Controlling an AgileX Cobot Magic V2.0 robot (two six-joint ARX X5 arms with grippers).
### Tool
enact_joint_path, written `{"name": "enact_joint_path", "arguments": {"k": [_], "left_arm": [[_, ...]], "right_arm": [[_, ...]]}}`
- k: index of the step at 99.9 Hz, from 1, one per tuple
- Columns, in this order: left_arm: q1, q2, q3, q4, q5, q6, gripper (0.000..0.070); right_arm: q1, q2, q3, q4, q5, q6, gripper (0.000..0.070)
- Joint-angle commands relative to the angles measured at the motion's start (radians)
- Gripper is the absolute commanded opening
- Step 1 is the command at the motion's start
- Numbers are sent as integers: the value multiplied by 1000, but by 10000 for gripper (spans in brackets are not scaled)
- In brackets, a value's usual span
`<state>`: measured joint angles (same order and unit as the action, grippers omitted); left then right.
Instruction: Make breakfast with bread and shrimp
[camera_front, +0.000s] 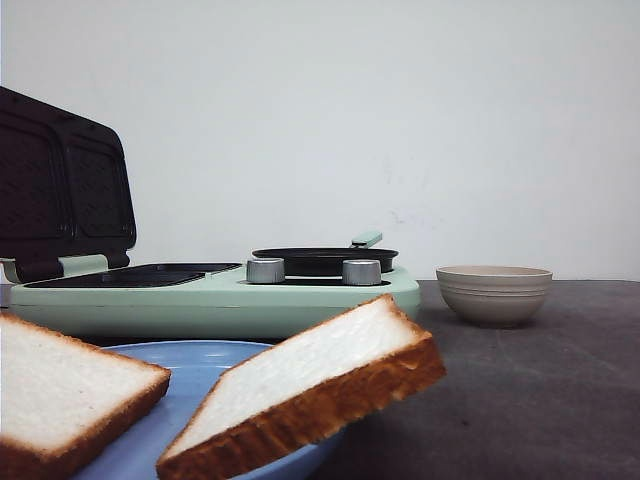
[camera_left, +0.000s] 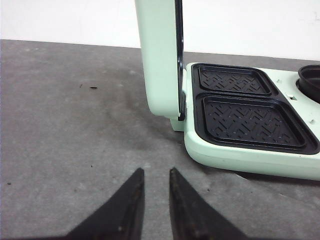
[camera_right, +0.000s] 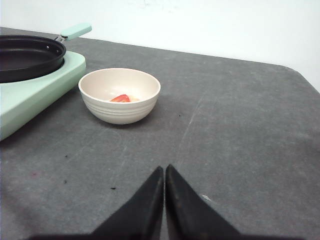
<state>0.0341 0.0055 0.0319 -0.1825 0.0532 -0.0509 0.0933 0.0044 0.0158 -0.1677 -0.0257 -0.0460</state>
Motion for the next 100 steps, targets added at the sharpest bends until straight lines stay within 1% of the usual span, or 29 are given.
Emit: {"name": "enact_joint_path", "arguments": {"k": [1, 40, 51, 82, 88, 93, 96, 100], "left_arm": [[-1, -1, -17, -4, 7, 2, 0], [-1, -1, -17, -5, 7, 1, 0], [-1, -1, -17, -5, 7, -21, 0], [-1, -1, -17, -5, 7, -21, 0], [-1, -1, -17, -5, 7, -21, 0], [-1, -1, -17, -5, 7, -26, 0], [-1, -1, -17, -5, 7, -48, 0], [-1, -1, -17, -5, 7, -95, 1]], "right_arm": [[2, -1, -4, 10, -1, 15, 0], [2, -1, -4, 9, -1, 20, 0], [2, -1, -4, 9, -1, 21, 0], [2, -1, -4, 9, -1, 23, 0], [2, -1, -4, 9, 0, 53, 0], [2, -1, -4, 9, 0, 95, 0], [2, -1, -4, 10, 0, 121, 0], [2, -1, -3, 10, 0, 156, 0]]}}
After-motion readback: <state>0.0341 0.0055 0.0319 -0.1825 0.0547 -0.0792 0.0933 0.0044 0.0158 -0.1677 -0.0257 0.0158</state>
